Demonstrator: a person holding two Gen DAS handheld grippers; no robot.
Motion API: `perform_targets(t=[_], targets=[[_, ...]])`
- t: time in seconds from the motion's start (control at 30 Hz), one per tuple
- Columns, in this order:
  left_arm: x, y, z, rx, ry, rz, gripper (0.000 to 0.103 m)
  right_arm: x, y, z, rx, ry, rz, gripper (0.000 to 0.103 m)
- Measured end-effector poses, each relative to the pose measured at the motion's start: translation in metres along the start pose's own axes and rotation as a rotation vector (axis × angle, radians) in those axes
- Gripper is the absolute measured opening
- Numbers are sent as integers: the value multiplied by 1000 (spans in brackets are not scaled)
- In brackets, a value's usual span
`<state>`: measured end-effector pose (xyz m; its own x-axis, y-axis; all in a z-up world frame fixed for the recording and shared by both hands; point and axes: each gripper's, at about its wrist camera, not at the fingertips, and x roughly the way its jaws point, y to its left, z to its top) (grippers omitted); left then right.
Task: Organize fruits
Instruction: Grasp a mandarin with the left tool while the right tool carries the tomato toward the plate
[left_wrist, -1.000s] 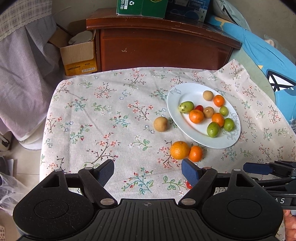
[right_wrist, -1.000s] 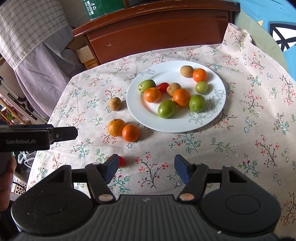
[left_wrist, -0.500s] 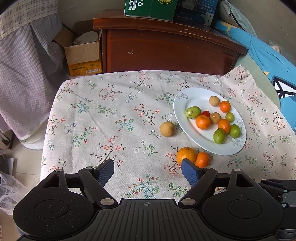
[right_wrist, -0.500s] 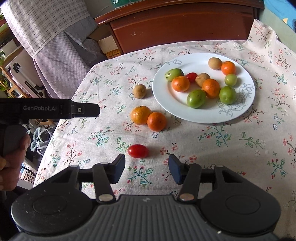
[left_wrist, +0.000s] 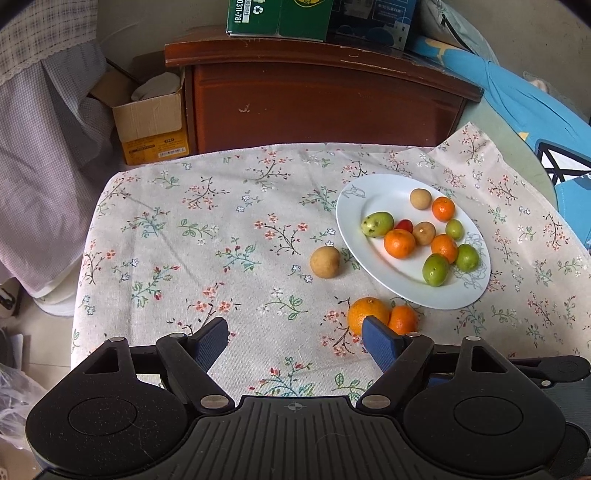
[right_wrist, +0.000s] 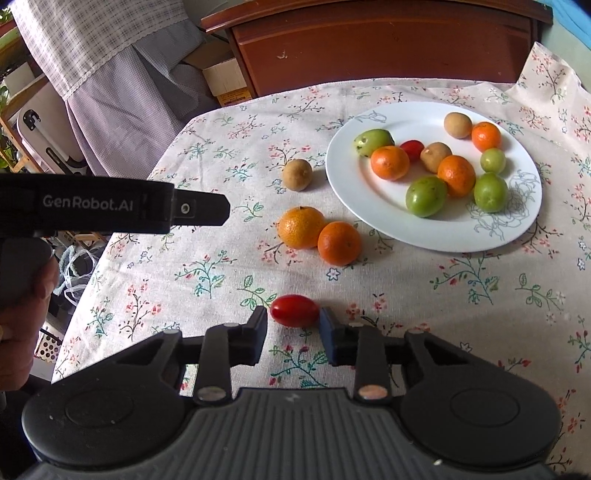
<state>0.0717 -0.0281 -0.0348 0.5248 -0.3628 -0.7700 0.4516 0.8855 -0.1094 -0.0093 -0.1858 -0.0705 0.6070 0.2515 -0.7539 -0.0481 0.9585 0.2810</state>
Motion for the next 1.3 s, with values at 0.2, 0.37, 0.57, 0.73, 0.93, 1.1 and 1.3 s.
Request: perform_targets(t=[0.2,0.37,0.57,0.73,0.93,1.1,1.3], targets=[[9,-9,-1,47,-9,-38,79,-5,-4,1,11,14,-35,27],[21,-22,-4,115,-6,-65,78,-14,-21,3,83,1,-79,27],[34,-30,-9,216,-9,-114,69,-18,-34,5,138,4,-110,27],[41,-33,-12,270,1,-147,60,-21,-36,5,151,0,-114,28],[47,-34,-8,287,-32,-200,57,-21,-37,5,158,0,-118,28],[49,-28,-3,254,-29,-252,44,-19,-40,5,169,4,-119,28],[47,-22,-5,289,-5,-278,42,-20,-40,6,173,-2,-118,28]])
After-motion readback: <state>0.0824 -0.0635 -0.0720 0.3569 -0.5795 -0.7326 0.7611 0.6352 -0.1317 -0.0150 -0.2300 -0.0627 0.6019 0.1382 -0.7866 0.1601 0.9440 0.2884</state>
